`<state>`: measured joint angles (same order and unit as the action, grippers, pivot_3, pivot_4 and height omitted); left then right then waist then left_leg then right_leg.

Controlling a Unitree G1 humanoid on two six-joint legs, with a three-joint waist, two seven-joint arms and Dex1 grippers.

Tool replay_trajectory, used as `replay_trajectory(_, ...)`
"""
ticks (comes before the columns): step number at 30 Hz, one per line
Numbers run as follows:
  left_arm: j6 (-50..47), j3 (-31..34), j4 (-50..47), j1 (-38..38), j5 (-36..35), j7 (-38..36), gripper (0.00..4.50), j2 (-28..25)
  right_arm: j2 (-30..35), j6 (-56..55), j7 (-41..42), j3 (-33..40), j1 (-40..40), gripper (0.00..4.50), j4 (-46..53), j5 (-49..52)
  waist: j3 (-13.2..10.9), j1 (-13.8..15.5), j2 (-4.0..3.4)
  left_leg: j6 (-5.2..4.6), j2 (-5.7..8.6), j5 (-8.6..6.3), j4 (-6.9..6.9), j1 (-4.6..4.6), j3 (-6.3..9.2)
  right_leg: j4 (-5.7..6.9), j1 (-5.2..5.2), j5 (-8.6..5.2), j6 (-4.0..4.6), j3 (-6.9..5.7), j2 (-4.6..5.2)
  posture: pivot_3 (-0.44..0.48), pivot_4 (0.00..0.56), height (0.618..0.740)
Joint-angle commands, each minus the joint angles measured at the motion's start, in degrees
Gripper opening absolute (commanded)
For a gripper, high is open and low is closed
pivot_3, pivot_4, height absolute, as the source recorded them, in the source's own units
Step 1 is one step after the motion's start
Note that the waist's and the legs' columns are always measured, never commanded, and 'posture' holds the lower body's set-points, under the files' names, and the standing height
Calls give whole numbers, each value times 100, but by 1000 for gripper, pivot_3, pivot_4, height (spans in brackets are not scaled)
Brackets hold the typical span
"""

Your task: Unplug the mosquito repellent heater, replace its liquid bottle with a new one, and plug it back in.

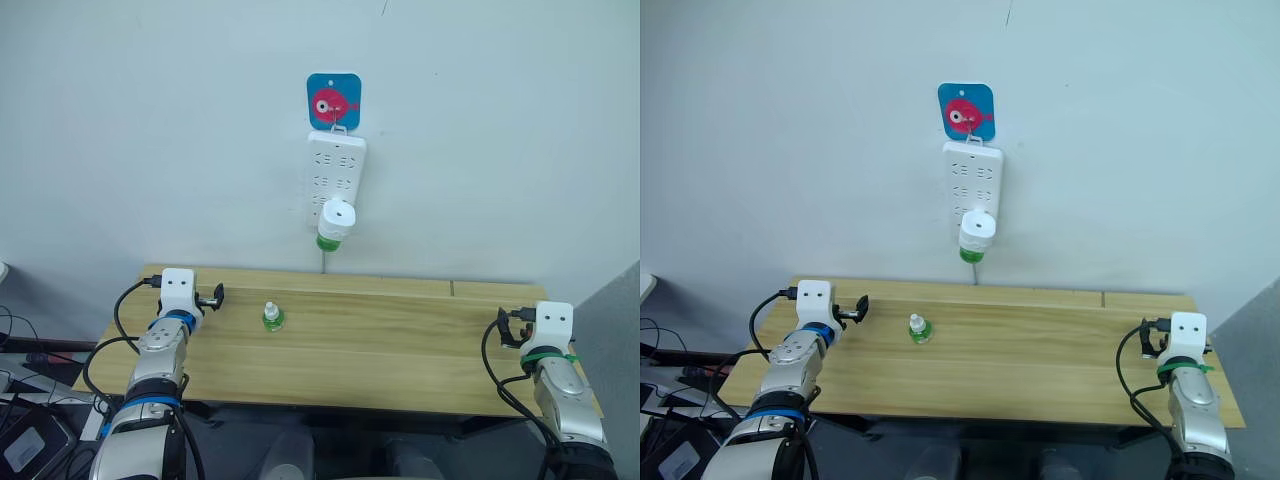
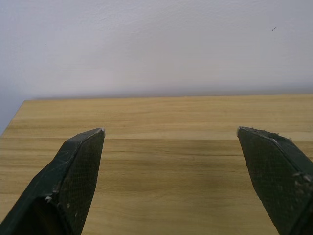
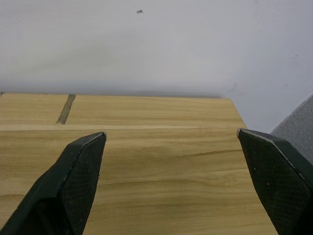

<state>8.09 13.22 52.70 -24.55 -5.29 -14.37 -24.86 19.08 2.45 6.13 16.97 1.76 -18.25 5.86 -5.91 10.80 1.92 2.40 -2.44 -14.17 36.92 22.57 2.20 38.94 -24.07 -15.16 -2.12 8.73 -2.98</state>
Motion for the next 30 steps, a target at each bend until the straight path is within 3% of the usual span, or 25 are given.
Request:
replay_trajectory(1, 31, 91, 12, -77, -48, 34, 4500, -135, 105, -84, 23, 93, 125, 4479, 149, 53, 0, 1, 0, 0, 0, 0, 0, 0, 0, 0, 0, 0, 0, 0, 0, 412, 77, 740)
replay_trajectory(22, 33, 342, -139, -29, -325, -351, 4500, -192, 125, 26, 280, 97, 63, 4479, 487, 216, -10, -11, -6, 0, 0, 0, -1, 1, 0, 0, -2, -2, 0, 0, 0, 381, 115, 740)
replay_trajectory(27, -203, 566, -679, 35, -854, -1116, 4500, -339, 96, 196, 554, 67, -37, 4479, 1009, 472, -30, -32, -9, 0, -2, 0, -2, 2, 1, 0, -4, -4, 2, -1, 0, 364, 125, 740)
replay_trajectory(30, -864, 605, -1870, 206, -1564, -2133, 4500, -481, 64, 498, 1197, -49, -200, 4479, 1815, 1080, -78, -80, -13, 0, -6, 0, -3, 4, 2, 0, -5, -5, 4, -2, -2, 355, 140, 740)
